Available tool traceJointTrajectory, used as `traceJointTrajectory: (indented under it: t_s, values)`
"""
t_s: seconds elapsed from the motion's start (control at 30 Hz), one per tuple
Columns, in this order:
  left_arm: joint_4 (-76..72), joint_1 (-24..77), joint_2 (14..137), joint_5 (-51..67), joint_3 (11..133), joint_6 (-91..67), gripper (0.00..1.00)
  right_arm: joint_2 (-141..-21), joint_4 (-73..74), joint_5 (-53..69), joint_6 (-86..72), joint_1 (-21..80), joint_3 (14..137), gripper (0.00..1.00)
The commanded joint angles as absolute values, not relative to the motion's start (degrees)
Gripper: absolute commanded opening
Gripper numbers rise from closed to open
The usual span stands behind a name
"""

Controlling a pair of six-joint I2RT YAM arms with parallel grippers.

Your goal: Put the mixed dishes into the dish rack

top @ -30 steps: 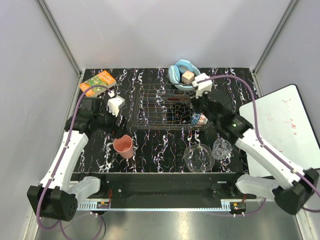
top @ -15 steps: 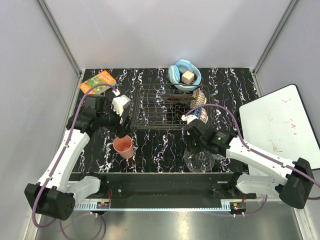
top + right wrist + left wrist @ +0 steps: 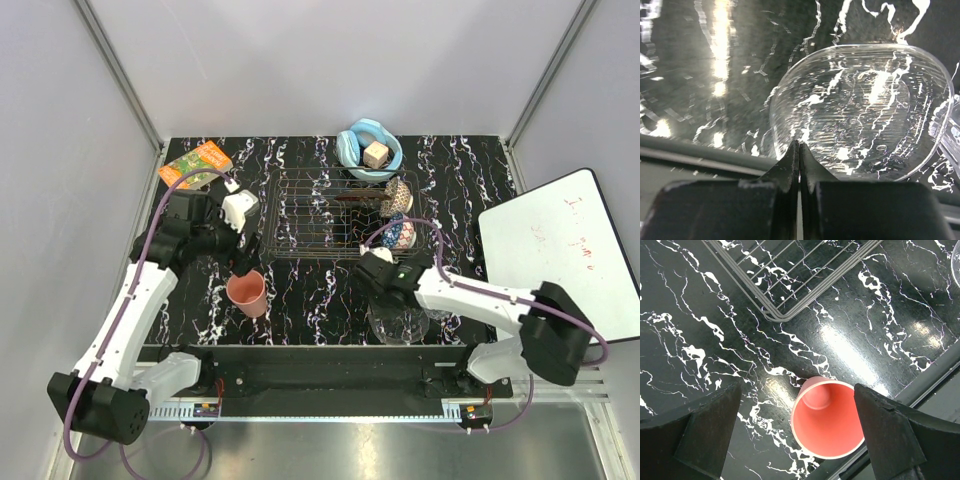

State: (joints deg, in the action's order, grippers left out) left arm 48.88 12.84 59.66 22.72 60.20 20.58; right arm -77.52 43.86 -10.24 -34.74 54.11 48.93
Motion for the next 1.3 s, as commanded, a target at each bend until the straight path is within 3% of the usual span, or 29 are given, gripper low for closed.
traceJointTrajectory:
  t_s: [0.0, 0.4, 1.27]
  values:
    - [48.08, 12.92, 57.48, 21.36, 61.35, 21.44, 0.99, -81.55, 44.12, -15.47, -38.93, 55.55, 49.75, 0.0]
    - [48.08, 12.92, 56.51, 20.04, 60.64, 21.53, 0.99, -89.2, 36.83, -8.71, -37.36, 57.13, 48.51, 0.0]
    - [48.08, 12.92, 53.17, 18.72, 58.98, 22.06, 0.99, -102.83, 26.11, 6.24, -30.67, 59.85, 67.93, 0.0]
